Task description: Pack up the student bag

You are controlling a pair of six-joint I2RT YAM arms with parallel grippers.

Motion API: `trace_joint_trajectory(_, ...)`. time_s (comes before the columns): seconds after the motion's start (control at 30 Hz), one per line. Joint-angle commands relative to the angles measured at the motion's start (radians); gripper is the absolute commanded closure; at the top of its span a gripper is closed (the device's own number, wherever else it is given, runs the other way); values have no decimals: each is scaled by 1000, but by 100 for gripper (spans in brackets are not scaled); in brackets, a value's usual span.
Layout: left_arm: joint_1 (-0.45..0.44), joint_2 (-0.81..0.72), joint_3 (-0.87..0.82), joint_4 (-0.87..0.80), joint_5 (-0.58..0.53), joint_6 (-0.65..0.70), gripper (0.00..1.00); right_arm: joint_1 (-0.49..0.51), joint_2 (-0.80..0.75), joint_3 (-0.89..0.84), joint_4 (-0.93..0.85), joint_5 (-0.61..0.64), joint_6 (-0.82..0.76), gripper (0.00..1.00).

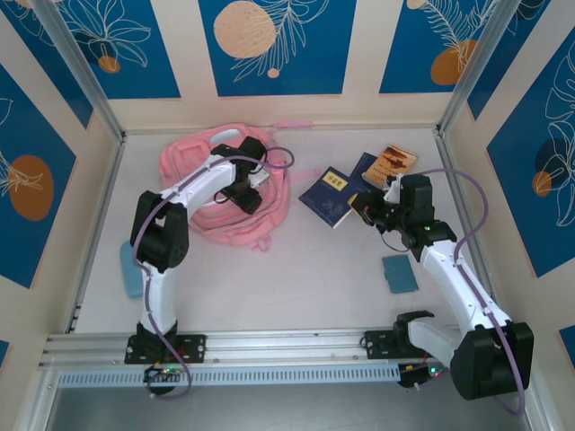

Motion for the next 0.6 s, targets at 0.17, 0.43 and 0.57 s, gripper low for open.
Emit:
trace_joint_trajectory(0.17,5,66,73,-55,-70,51,45,21,-31,-9,6,3,15,100)
trace_joint_trajectory(0.43,-40,3,85,-30,-154,-8,85,30,-34,-11,-4,29,16,100)
trace_joint_trajectory(0.57,-48,-73,88,-13,-155,-26,96,32,-46,-5,-23,42,8,100)
